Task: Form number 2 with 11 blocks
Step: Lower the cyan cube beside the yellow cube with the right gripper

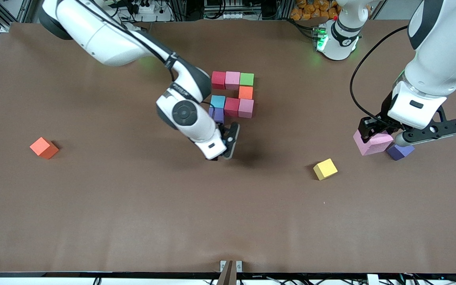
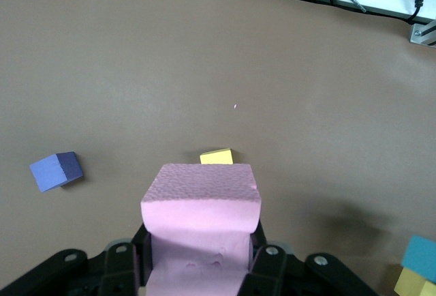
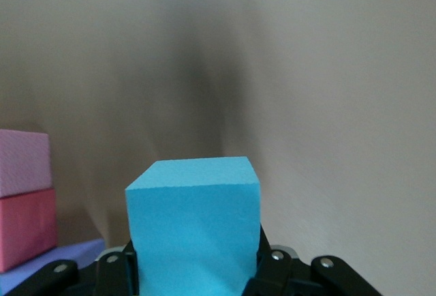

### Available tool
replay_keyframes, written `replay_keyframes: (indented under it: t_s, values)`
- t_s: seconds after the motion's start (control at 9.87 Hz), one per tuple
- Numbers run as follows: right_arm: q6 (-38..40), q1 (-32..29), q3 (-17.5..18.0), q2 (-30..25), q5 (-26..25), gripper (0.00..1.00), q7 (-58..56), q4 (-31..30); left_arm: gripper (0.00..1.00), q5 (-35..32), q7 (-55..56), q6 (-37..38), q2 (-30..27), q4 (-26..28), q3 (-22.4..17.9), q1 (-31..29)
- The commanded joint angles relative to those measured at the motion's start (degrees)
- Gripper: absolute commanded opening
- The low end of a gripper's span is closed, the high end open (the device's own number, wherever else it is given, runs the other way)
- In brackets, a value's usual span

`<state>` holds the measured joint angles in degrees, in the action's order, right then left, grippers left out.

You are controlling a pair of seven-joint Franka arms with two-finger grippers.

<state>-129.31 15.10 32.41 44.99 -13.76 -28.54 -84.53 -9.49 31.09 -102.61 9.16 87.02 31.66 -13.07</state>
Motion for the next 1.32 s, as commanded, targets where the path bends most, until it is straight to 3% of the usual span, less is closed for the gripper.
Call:
replay_keyframes:
  t_s: [0.0,0.3,0.81,1.22]
  values:
    - [0.28,3.87,-1.73,0.71,-1.09,0.08,0.94,1.13,0.0,1.23,-0.42,1.0,-0.29,-0.45,0.07,-0.2]
    - [-8.47,5.03,-3.49,-0.25,-1.09,0.05,3.83,-6.67,0.0,1.23,-0.42,1.0,-0.37,-0.45,0.16,-0.21]
    - [-9.03,5.82,-3.58,-2.97,-6.09,0.05,10.17,-12.66,0.0,1.23,-0.68,1.0,-0.2,-0.45,0.16,-0.38]
    - [-8.6,5.73,-3.58,-3.16,-8.73,0.05,10.08,-13.11,0.0,1.14,-0.68,1.0,-0.02,-0.37,0.07,-0.12]
